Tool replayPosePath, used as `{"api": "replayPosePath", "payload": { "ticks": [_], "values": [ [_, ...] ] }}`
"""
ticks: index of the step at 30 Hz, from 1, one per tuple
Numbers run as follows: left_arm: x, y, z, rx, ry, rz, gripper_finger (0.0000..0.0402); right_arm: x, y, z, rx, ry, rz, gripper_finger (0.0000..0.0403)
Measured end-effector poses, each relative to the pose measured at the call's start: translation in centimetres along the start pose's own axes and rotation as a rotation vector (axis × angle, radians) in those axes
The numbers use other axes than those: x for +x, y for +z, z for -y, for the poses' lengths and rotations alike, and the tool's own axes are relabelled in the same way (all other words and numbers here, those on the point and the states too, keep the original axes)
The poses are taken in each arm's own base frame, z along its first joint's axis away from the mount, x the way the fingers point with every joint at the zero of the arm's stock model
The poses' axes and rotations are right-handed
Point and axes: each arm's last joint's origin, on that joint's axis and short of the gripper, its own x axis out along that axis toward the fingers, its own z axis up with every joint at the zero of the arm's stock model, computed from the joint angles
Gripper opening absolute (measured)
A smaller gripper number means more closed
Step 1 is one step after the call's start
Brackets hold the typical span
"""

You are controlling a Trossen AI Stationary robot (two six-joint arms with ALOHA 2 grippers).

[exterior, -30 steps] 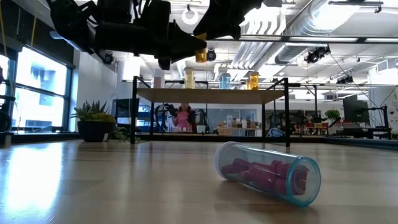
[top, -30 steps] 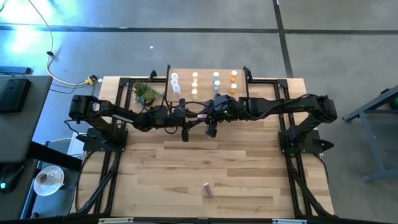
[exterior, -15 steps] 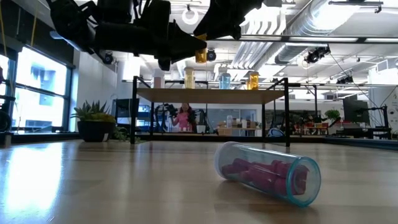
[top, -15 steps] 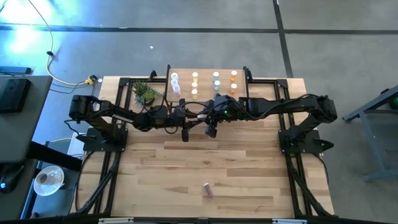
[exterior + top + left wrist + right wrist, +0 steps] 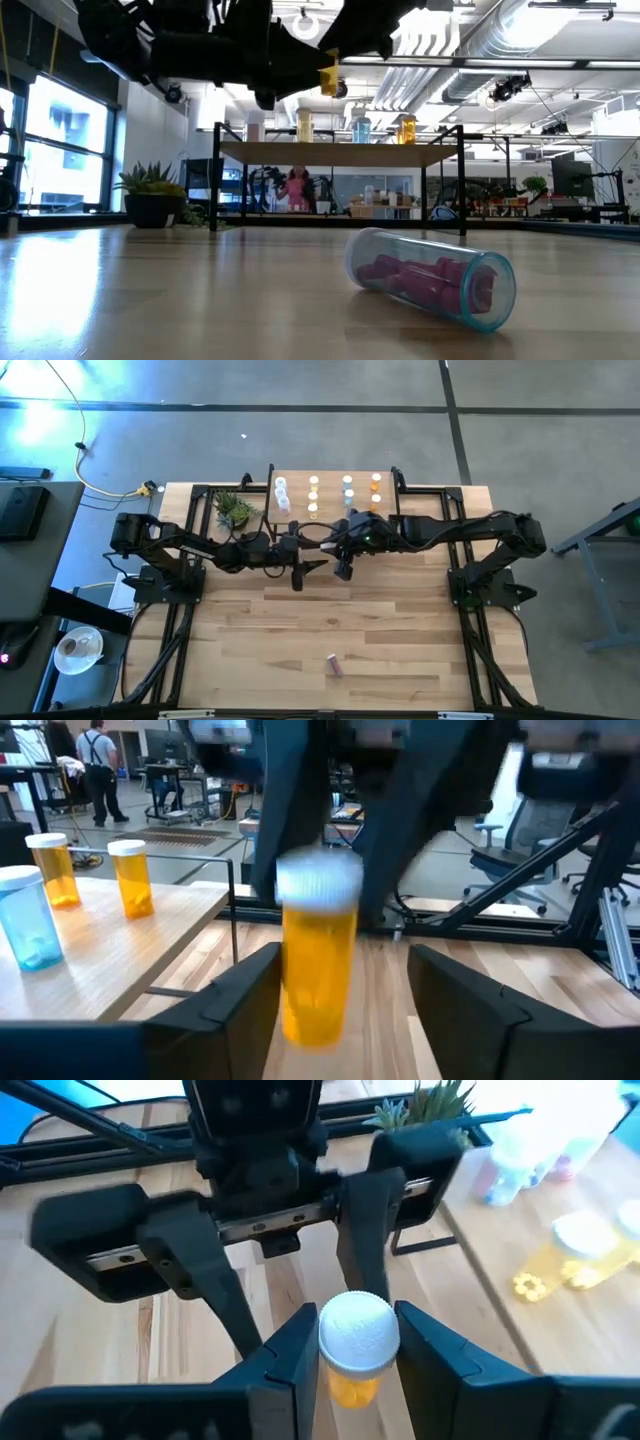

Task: Pick and place medicine bottles onto shelf by color
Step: Put the orange pill bottle aligned with the other orange pill bottles on the shelf

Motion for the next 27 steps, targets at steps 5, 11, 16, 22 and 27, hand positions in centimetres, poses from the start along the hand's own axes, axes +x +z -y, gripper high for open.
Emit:
{"api": "replayPosePath", "payload": {
  "ticks": [5,11,16,22,27],
  "values": [
    [0.0,0.0,0.0,0.000,0.000,0.002,0.0219,-2.3,0.7,0.3,-0.012,-0.017,0.044,0.0095],
    [0.0,0.0,0.0,0.000,-0.003,-0.001,0.0220,-5.9,1.2,1.2,-0.045,-0.160,0.078,0.0095],
    [0.0,0.0,0.0,0.001,-0.002,-0.001,0.0220,-8.5,1.2,1.7,-0.067,-0.205,0.092,0.0095],
    [0.0,0.0,0.0,0.001,-0.003,-0.001,0.0220,-9.6,0.1,2.3,-0.056,-0.333,-0.005,0.0095],
    [0.0,0.0,0.0,0.001,-0.002,-0.001,0.0220,-8.3,-2.5,2.6,-0.016,-0.403,-0.053,0.0095]
  ]
}}
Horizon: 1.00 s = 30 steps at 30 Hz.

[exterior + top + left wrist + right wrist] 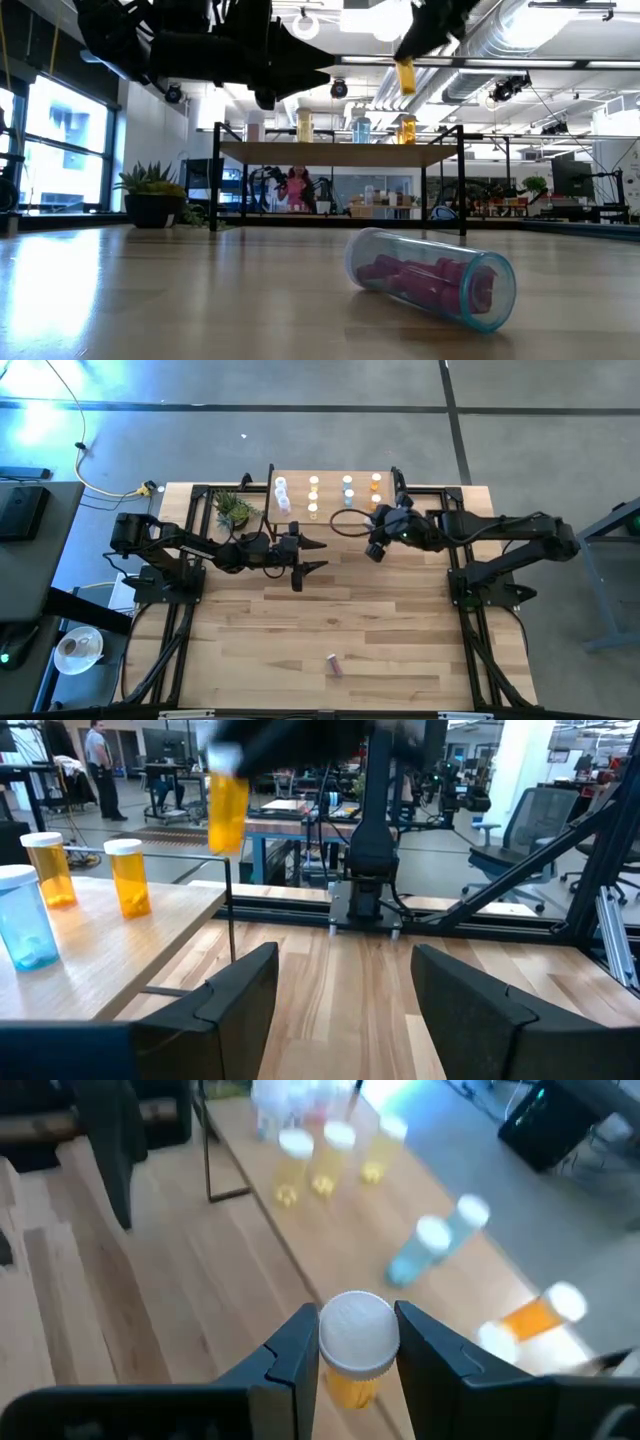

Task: Pick and place medicine bottles onto shelf by color
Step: Put the orange pill bottle aligned with the other orange pill bottles on the shelf

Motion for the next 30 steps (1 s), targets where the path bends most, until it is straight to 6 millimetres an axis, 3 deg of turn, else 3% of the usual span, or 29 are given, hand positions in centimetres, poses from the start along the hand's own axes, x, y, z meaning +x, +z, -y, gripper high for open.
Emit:
{"api": "replayPosePath", "payload": {
  "ticks": [7,13,18,30],
  "values": [
    [0.0,0.0,0.0,0.000,0.000,-0.001,0.0220,0.6,-4.3,0.6,0.134,0.008,0.060,0.0095],
    [0.0,0.0,0.0,0.000,0.001,0.001,0.0220,0.4,-6.6,1.4,0.212,0.015,0.184,0.0095],
    [0.0,0.1,0.0,0.000,0.001,0.007,0.0220,2.0,-8.3,2.1,0.258,-0.030,0.205,0.0095],
    [0.0,0.1,0.0,0.000,0.003,0.007,0.0220,3.5,-6.8,3.6,0.268,-0.025,0.143,0.0095]
  ]
}}
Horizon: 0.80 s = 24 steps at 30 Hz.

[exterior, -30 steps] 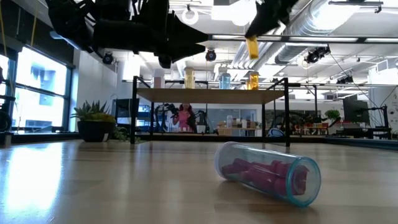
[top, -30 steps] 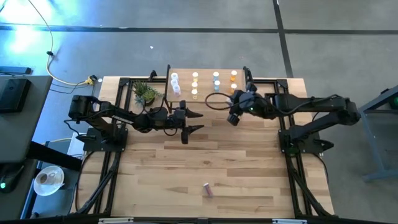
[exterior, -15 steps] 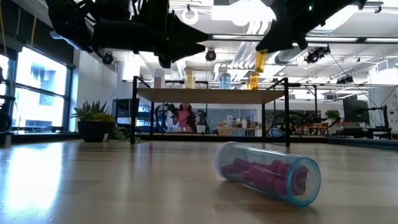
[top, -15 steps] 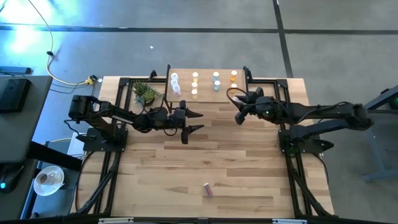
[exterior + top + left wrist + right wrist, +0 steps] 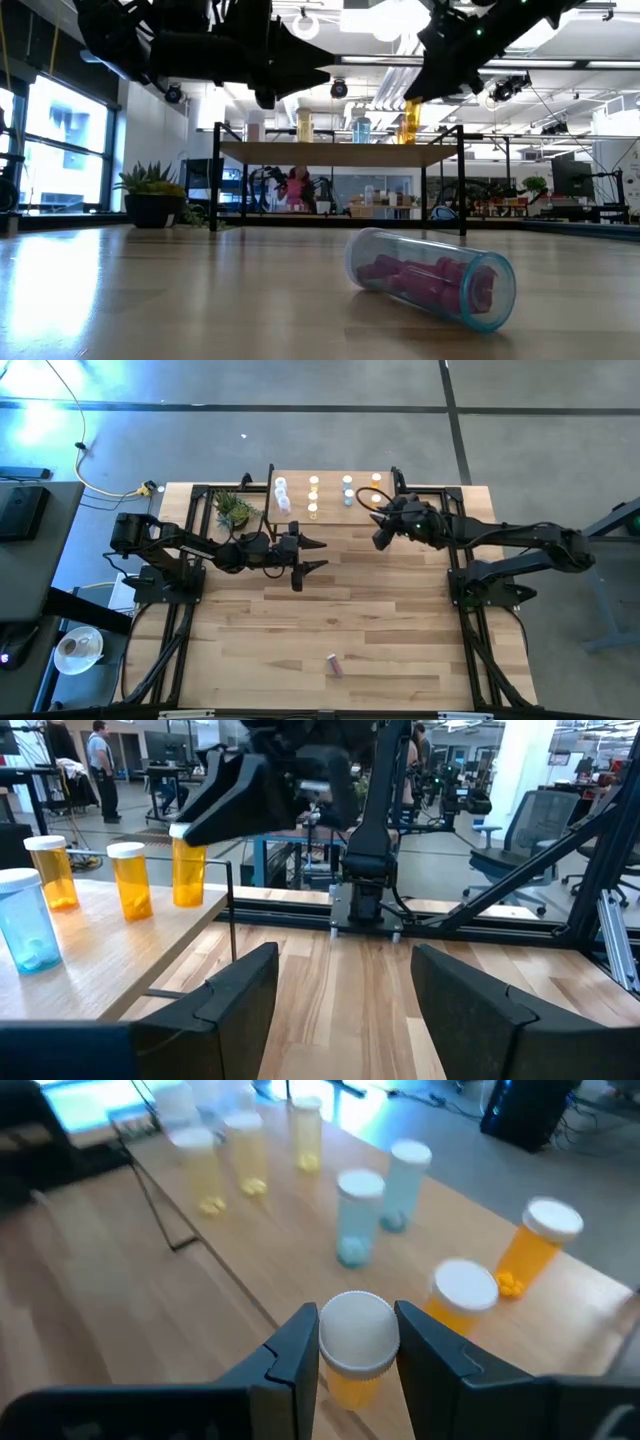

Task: Pick and place medicine bottles onto shelf by color
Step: Put the orange pill bottle aligned with the other orange pill bottles on the shelf

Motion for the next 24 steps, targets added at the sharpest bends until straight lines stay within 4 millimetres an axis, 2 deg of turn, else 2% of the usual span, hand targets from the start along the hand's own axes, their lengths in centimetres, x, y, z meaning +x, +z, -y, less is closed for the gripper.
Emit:
{"api": "replayPosePath", "payload": {
  "ticks": [7,15,24],
  "values": [
    [0.0,0.0,0.0,0.000,0.000,0.000,0.0220,1.1,-0.3,0.7,0.007,-0.031,-0.048,0.0095],
    [0.0,0.0,0.0,0.000,0.000,0.000,0.0220,1.2,-0.5,0.9,0.000,-0.020,-0.068,0.0095],
    [0.0,0.0,0.0,0.000,0.000,0.000,0.0220,1.2,-0.5,1.0,-0.006,-0.062,-0.065,0.0131]
  ]
}}
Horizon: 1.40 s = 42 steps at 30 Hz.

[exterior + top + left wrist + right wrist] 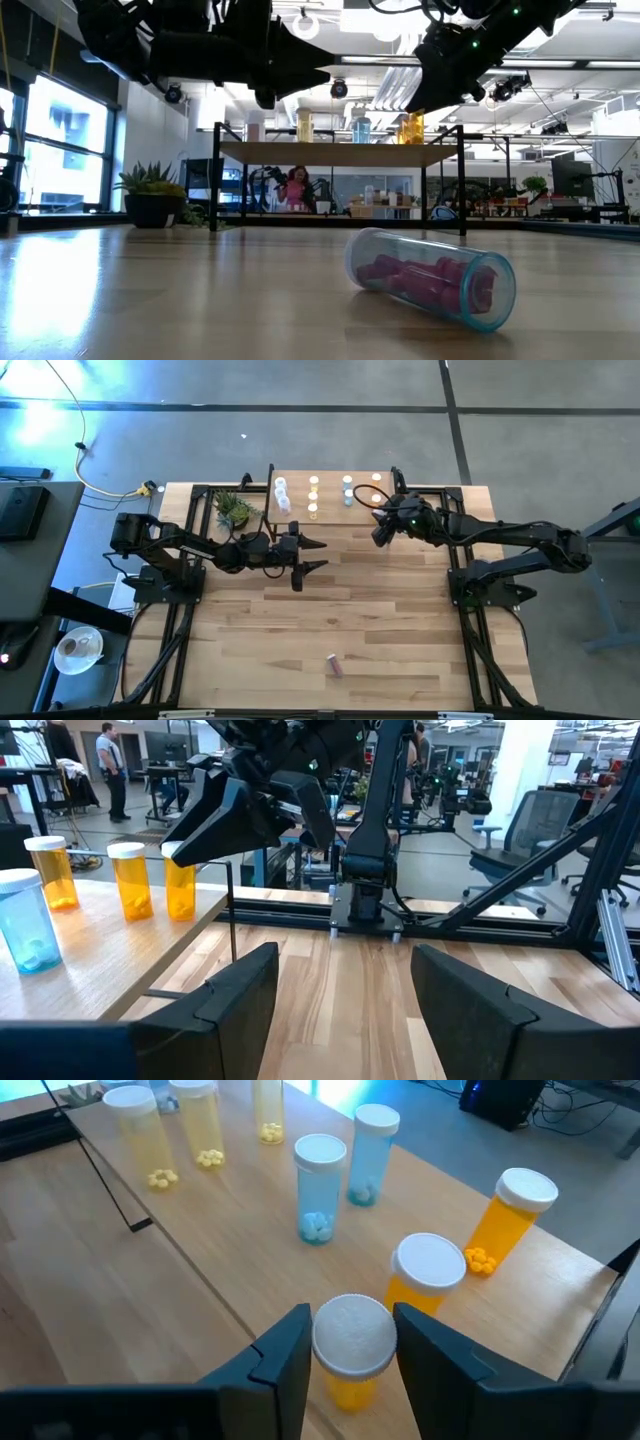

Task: Pick and place medicine bottles onto shelf by color
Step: Put the orange pill bottle aligned with the other orange pill bottles on the shelf

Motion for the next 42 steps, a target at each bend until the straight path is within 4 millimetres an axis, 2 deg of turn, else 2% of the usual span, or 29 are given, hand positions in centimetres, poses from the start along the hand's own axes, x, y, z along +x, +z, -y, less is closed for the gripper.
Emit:
{"api": "replayPosePath", "payload": {
  "ticks": [42],
  "values": [
    [0.00,0.00,0.00,0.000,0.000,0.000,0.0220,0.07,-0.11,-0.01,0.035,-0.004,-0.011,0.0143]
  ]
}}
